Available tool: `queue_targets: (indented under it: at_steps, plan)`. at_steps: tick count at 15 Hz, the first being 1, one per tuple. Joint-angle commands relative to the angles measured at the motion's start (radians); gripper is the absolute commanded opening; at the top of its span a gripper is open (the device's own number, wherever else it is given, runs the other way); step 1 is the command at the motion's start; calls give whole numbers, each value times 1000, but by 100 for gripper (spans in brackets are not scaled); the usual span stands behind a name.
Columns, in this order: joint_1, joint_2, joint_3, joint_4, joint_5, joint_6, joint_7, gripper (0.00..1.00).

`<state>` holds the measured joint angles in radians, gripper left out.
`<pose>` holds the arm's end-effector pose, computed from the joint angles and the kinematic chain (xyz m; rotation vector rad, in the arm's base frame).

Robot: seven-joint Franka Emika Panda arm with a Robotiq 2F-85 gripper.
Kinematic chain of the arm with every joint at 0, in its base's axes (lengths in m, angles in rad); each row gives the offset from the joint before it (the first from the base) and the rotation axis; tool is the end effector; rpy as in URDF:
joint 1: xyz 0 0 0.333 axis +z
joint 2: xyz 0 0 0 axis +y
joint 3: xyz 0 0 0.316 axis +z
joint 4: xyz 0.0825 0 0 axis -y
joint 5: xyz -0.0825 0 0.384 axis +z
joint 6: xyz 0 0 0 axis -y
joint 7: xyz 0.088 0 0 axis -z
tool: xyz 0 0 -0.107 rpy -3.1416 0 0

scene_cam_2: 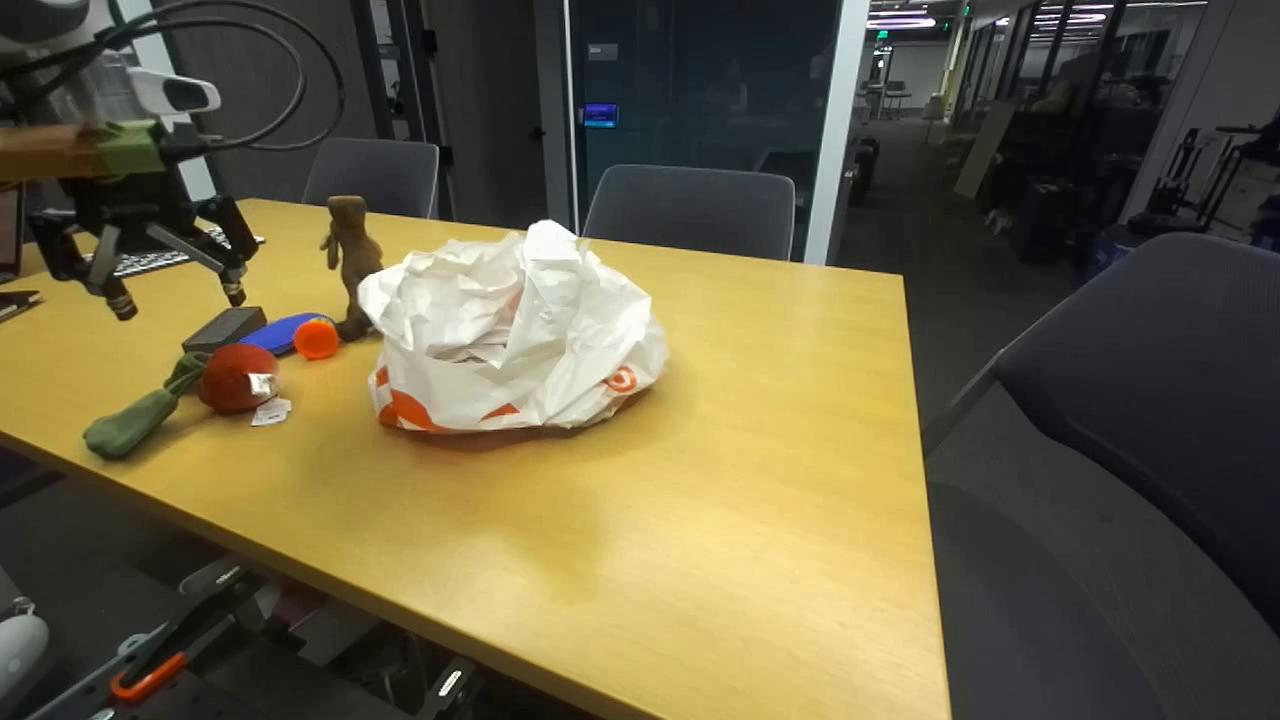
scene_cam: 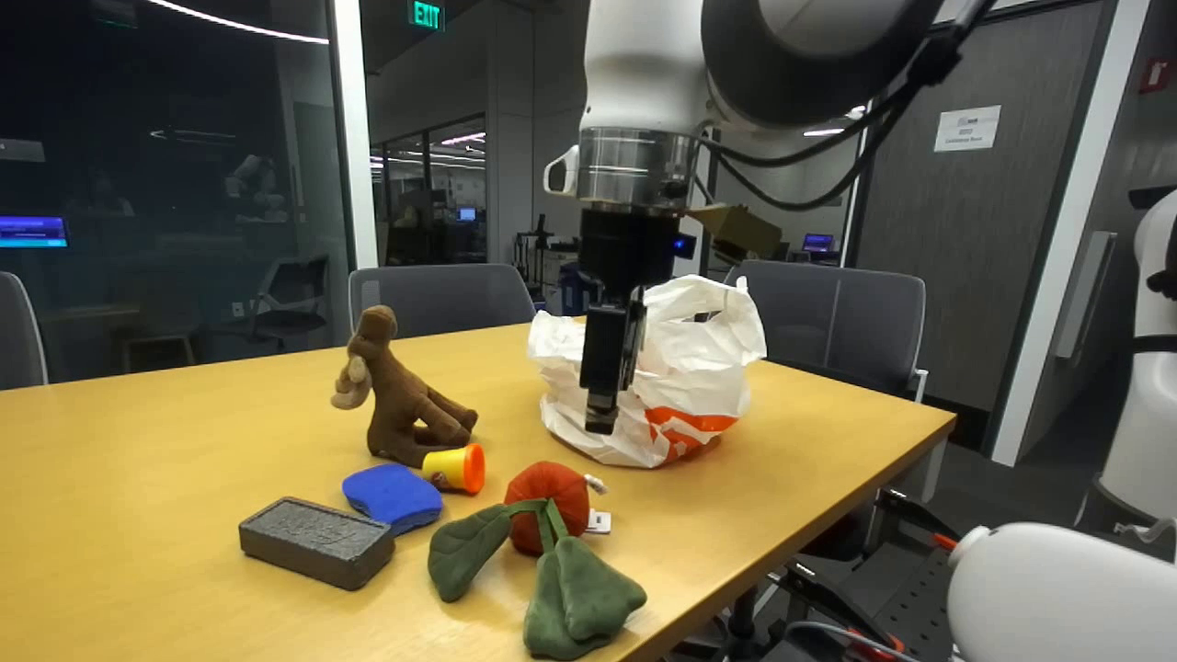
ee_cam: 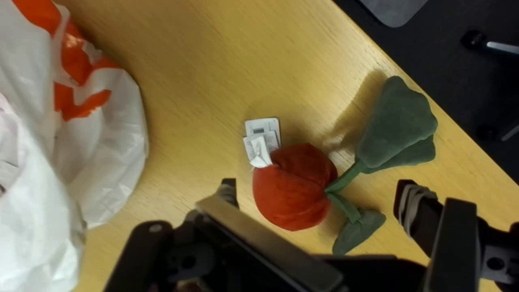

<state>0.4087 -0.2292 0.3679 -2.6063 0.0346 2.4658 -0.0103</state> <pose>0.3101 0.2994 0.3343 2.8921 1.1466 0.1423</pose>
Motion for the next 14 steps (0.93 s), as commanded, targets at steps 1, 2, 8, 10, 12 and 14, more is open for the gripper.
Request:
queue_targets:
  at_steps: [1,2,8,10,12,14]
  plan:
    - [35,105,-11,-10,44,179,-138,100]
    - [43,139,-16,-11,62,225,-194,100]
    - [12,333,17,3,147,393,-432,100]
    - [-3,372,28,6,92,447,-416,100]
    - [-15,398,26,10,30,472,-393,73]
    - [-26,410,13,14,-31,485,-366,58]
